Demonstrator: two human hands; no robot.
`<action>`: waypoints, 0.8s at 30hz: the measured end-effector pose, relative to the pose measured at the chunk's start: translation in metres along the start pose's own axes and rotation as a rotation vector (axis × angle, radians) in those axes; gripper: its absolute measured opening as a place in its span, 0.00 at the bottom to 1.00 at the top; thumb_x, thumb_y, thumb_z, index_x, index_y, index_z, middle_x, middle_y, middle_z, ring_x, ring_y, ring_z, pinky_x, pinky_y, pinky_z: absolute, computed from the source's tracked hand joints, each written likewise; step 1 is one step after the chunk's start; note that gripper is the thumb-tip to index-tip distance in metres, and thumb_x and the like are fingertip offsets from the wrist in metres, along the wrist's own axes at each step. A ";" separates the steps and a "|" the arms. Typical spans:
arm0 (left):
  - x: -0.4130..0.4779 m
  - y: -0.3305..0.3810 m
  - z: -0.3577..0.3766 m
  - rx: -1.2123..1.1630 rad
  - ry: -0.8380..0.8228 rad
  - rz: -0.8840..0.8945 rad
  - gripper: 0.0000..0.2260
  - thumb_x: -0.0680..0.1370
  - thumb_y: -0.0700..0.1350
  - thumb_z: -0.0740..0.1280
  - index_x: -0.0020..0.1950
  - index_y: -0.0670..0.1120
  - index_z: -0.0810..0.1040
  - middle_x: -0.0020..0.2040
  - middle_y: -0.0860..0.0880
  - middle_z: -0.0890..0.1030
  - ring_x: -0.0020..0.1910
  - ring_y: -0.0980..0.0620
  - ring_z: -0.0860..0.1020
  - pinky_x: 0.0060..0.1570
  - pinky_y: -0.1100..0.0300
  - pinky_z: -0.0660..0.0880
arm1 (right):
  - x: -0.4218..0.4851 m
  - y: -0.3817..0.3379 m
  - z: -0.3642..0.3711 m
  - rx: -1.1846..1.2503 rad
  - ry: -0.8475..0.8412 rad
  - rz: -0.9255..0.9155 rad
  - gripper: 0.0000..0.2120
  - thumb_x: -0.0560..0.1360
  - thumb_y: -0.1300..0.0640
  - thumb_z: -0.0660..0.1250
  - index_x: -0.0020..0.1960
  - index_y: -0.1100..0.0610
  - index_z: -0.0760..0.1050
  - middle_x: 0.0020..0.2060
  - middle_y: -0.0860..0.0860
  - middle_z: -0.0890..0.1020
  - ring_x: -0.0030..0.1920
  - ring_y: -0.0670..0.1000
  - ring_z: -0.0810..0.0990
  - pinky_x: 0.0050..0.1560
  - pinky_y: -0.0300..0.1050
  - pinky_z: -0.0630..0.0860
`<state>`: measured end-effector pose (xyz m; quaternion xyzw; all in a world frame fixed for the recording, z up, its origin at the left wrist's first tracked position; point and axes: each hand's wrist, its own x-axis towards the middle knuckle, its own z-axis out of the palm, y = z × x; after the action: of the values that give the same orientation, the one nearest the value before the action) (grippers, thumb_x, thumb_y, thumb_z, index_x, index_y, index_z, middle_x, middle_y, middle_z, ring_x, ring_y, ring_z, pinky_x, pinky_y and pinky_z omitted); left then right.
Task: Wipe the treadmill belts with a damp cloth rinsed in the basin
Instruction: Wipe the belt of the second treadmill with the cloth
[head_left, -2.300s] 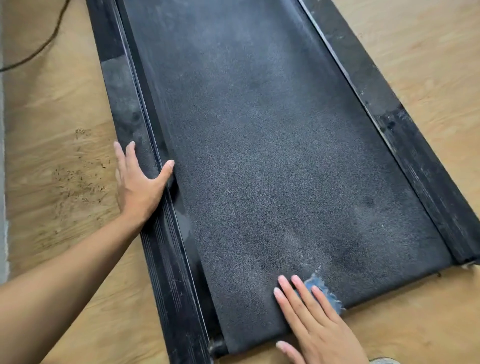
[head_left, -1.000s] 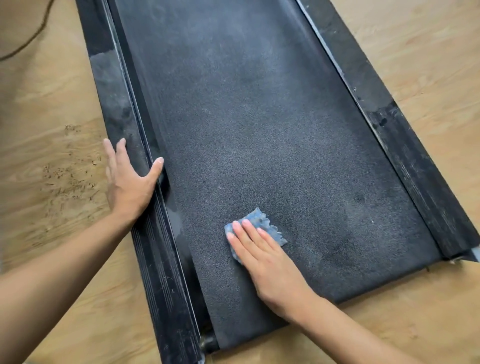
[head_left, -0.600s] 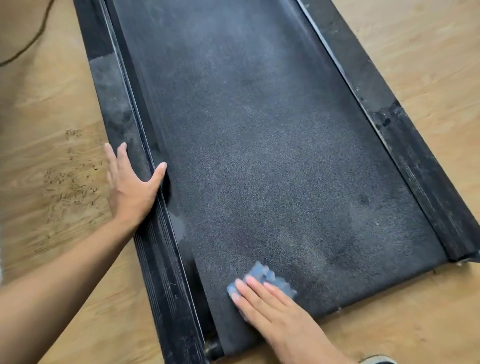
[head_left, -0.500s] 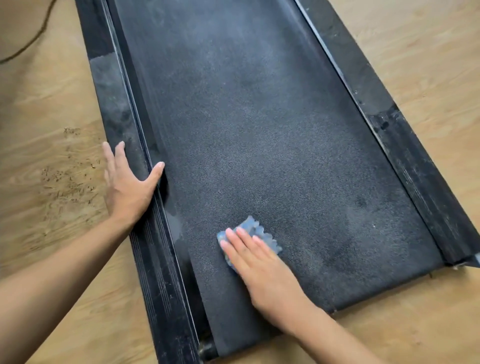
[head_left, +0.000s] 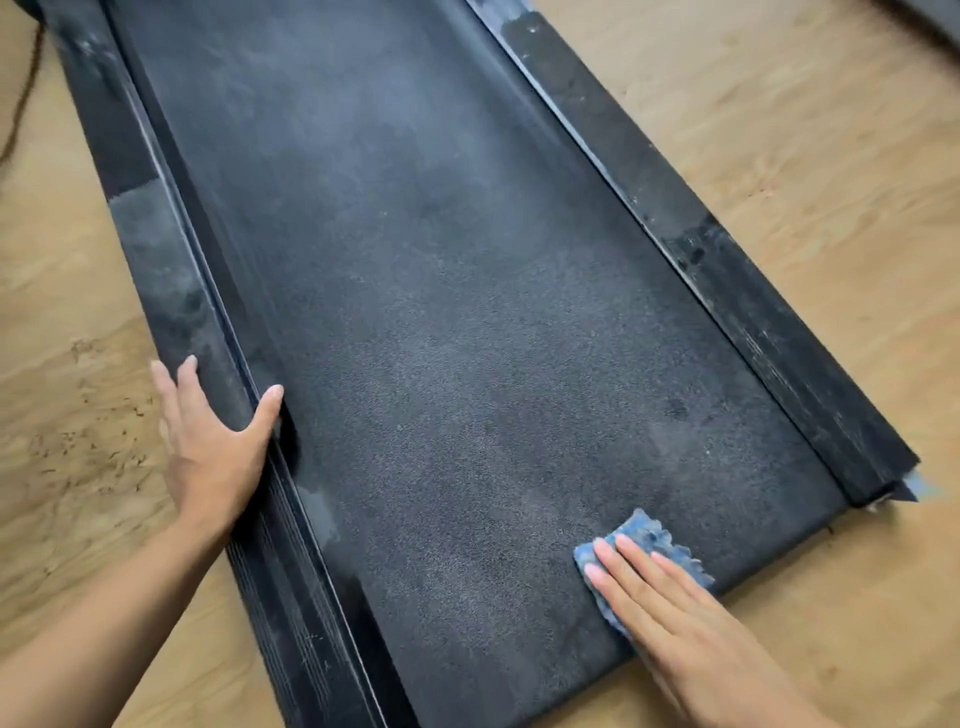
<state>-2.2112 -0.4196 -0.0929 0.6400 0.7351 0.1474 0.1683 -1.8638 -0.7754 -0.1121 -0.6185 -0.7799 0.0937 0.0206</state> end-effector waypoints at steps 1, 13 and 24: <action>0.000 0.001 0.000 0.000 0.000 0.005 0.40 0.78 0.67 0.69 0.83 0.54 0.56 0.87 0.53 0.47 0.83 0.44 0.57 0.75 0.36 0.63 | 0.020 -0.005 0.002 0.023 0.023 0.067 0.26 0.88 0.49 0.47 0.83 0.59 0.62 0.82 0.54 0.64 0.83 0.54 0.59 0.77 0.52 0.59; -0.001 0.003 -0.002 0.010 -0.003 0.013 0.41 0.78 0.67 0.69 0.84 0.52 0.56 0.87 0.52 0.48 0.82 0.40 0.60 0.74 0.36 0.65 | 0.086 0.070 -0.023 -0.001 0.013 0.195 0.38 0.84 0.35 0.54 0.85 0.57 0.53 0.85 0.52 0.53 0.85 0.52 0.51 0.81 0.52 0.52; 0.003 -0.004 0.000 -0.054 -0.037 0.000 0.48 0.71 0.75 0.63 0.84 0.53 0.53 0.86 0.54 0.47 0.83 0.41 0.58 0.76 0.35 0.63 | 0.023 0.114 -0.025 -0.063 -0.001 0.216 0.43 0.82 0.31 0.54 0.84 0.60 0.54 0.84 0.57 0.56 0.84 0.57 0.55 0.80 0.54 0.53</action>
<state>-2.2149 -0.4174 -0.0952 0.6378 0.7276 0.1553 0.1994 -1.7560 -0.7252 -0.1086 -0.6992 -0.7113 0.0714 -0.0093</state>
